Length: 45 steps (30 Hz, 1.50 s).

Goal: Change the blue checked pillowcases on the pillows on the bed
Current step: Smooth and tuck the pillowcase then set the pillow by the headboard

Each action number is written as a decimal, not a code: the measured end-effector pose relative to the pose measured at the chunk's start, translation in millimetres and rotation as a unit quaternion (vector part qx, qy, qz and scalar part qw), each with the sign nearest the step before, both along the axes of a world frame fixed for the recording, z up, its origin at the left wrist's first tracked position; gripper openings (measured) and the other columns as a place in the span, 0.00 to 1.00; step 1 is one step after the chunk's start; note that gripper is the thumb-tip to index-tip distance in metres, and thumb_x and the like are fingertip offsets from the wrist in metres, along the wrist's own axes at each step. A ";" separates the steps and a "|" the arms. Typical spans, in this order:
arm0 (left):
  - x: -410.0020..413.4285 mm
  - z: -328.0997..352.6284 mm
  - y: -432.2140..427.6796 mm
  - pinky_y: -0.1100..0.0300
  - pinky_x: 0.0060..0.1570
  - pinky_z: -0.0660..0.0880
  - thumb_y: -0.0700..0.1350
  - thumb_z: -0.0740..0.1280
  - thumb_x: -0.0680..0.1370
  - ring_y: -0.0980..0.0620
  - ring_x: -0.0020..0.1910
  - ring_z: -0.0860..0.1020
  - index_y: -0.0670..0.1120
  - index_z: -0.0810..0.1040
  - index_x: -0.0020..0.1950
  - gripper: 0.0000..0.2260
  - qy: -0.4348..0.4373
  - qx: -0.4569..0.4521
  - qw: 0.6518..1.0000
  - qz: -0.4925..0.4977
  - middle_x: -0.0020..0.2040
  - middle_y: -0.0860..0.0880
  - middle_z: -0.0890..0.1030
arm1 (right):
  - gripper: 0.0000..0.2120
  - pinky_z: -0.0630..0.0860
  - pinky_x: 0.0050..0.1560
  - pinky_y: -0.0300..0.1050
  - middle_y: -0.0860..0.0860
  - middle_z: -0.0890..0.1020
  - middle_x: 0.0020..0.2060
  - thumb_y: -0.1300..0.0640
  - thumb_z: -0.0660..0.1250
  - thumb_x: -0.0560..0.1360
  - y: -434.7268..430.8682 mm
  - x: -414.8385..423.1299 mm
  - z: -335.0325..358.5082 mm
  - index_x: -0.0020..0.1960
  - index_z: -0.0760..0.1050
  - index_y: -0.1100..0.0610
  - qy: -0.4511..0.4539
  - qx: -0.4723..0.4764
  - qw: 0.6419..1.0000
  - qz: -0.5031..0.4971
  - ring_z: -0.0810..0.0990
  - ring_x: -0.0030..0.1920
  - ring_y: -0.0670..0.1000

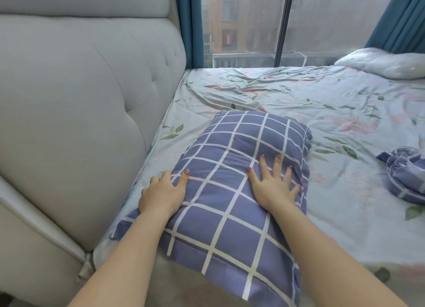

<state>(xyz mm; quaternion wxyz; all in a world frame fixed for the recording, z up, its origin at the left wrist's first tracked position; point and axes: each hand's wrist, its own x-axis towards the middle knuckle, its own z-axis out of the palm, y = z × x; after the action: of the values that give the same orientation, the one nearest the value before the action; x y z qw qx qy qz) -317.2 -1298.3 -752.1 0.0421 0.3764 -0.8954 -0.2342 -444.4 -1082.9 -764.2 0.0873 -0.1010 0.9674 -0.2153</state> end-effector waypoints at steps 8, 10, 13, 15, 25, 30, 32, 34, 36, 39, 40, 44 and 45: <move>10.2 17.0 -2.0 0.52 0.65 0.70 0.77 0.57 0.69 0.42 0.64 0.74 0.49 0.74 0.70 0.41 0.087 0.180 0.979 0.031 0.67 0.45 0.77 | 0.37 0.58 0.72 0.57 0.60 0.53 0.78 0.36 0.53 0.79 24.2 9.2 3.3 0.79 0.48 0.57 -0.049 -0.197 0.964 -0.170 0.58 0.75 0.64; 12.4 21.0 -2.6 0.50 0.65 0.73 0.77 0.66 0.63 0.44 0.59 0.78 0.50 0.76 0.68 0.42 0.151 0.322 0.931 0.077 0.63 0.47 0.80 | 0.38 0.63 0.70 0.56 0.60 0.62 0.75 0.37 0.57 0.79 28.7 10.9 6.7 0.78 0.50 0.58 -0.047 -0.271 0.940 -0.202 0.63 0.73 0.63; 12.7 29.8 4.3 0.51 0.53 0.77 0.68 0.73 0.66 0.44 0.52 0.81 0.52 0.77 0.63 0.31 0.177 0.465 0.862 0.099 0.55 0.46 0.82 | 0.36 0.68 0.67 0.57 0.61 0.70 0.69 0.37 0.60 0.77 36.7 6.9 3.9 0.75 0.56 0.59 -0.085 -0.338 0.899 -0.266 0.71 0.66 0.64; 10.0 33.2 8.8 0.53 0.47 0.77 0.66 0.73 0.68 0.43 0.50 0.81 0.51 0.78 0.59 0.27 0.180 0.464 0.863 0.086 0.52 0.45 0.83 | 0.36 0.69 0.66 0.57 0.60 0.72 0.67 0.35 0.61 0.76 42.0 3.2 -1.7 0.72 0.60 0.60 -0.108 -0.357 0.883 -0.286 0.72 0.64 0.64; 17.2 67.3 29.6 0.52 0.48 0.80 0.61 0.70 0.74 0.46 0.52 0.83 0.52 0.78 0.60 0.19 0.237 0.408 0.881 -0.028 0.54 0.49 0.84 | 0.42 0.68 0.70 0.58 0.54 0.70 0.70 0.34 0.67 0.72 42.8 -8.9 -12.1 0.77 0.57 0.55 -0.127 -0.504 0.823 -0.229 0.72 0.67 0.60; 22.6 88.2 45.4 0.50 0.48 0.81 0.58 0.70 0.76 0.47 0.51 0.84 0.50 0.79 0.61 0.17 0.317 0.409 0.854 -0.059 0.52 0.50 0.85 | 0.44 0.75 0.64 0.58 0.53 0.78 0.63 0.31 0.70 0.64 31.1 -7.0 -15.7 0.73 0.67 0.52 -0.185 -0.591 0.761 -0.190 0.79 0.59 0.58; 27.2 97.9 46.4 0.51 0.47 0.81 0.56 0.70 0.76 0.48 0.50 0.84 0.50 0.79 0.60 0.16 0.343 0.401 0.847 -0.067 0.52 0.51 0.86 | 0.46 0.76 0.61 0.59 0.52 0.82 0.60 0.29 0.72 0.57 20.0 -5.7 -19.6 0.70 0.71 0.49 -0.232 -0.621 0.729 -0.168 0.82 0.56 0.57; 35.0 106.1 44.7 0.53 0.45 0.81 0.55 0.69 0.77 0.49 0.49 0.85 0.50 0.80 0.59 0.14 0.364 0.387 0.845 -0.067 0.51 0.51 0.86 | 0.42 0.77 0.61 0.59 0.52 0.83 0.59 0.31 0.73 0.60 4.6 -4.0 -23.1 0.69 0.73 0.49 -0.260 -0.651 0.701 -0.131 0.83 0.56 0.58; 44.8 113.4 39.6 0.54 0.42 0.81 0.54 0.69 0.77 0.49 0.48 0.85 0.49 0.80 0.59 0.13 0.379 0.365 0.849 -0.052 0.50 0.51 0.86 | 0.42 0.76 0.62 0.60 0.52 0.82 0.61 0.32 0.75 0.61 -15.4 -2.8 -23.6 0.70 0.72 0.48 -0.279 -0.680 0.670 -0.108 0.82 0.58 0.58; 60.6 130.5 26.1 0.53 0.43 0.81 0.53 0.69 0.77 0.49 0.48 0.85 0.49 0.80 0.58 0.12 0.382 0.331 0.863 -0.023 0.50 0.50 0.86 | 0.40 0.74 0.63 0.63 0.52 0.79 0.64 0.35 0.77 0.63 -51.3 1.1 -19.0 0.71 0.70 0.46 -0.298 -0.723 0.620 -0.063 0.80 0.61 0.60; 65.5 138.1 20.0 0.54 0.43 0.81 0.53 0.69 0.78 0.49 0.48 0.85 0.50 0.80 0.58 0.12 0.377 0.315 0.871 -0.016 0.50 0.50 0.86 | 0.38 0.73 0.64 0.64 0.52 0.79 0.65 0.36 0.76 0.65 -62.8 6.1 -16.0 0.71 0.70 0.45 -0.309 -0.734 0.603 -0.046 0.79 0.62 0.60; 78.7 167.4 4.8 0.54 0.44 0.80 0.54 0.69 0.78 0.50 0.48 0.85 0.52 0.80 0.57 0.11 0.329 0.244 0.912 -0.015 0.49 0.52 0.86 | 0.37 0.75 0.64 0.60 0.48 0.79 0.65 0.41 0.74 0.68 -97.9 35.0 -9.8 0.73 0.66 0.45 -0.278 -0.766 0.576 -0.059 0.79 0.62 0.55; 79.8 172.9 5.5 0.55 0.45 0.80 0.54 0.69 0.78 0.50 0.49 0.85 0.52 0.80 0.58 0.12 0.315 0.226 0.921 -0.025 0.49 0.53 0.86 | 0.37 0.74 0.65 0.60 0.48 0.78 0.65 0.41 0.74 0.68 -103.7 42.4 -12.2 0.74 0.66 0.45 -0.277 -0.777 0.561 -0.066 0.79 0.63 0.55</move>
<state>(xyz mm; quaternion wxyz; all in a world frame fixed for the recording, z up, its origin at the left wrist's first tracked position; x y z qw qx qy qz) -237.4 -1292.8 -579.2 0.2295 0.2606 -0.7681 -0.5381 -402.0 -1186.6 -776.4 0.2244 -0.0009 0.3580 -0.9064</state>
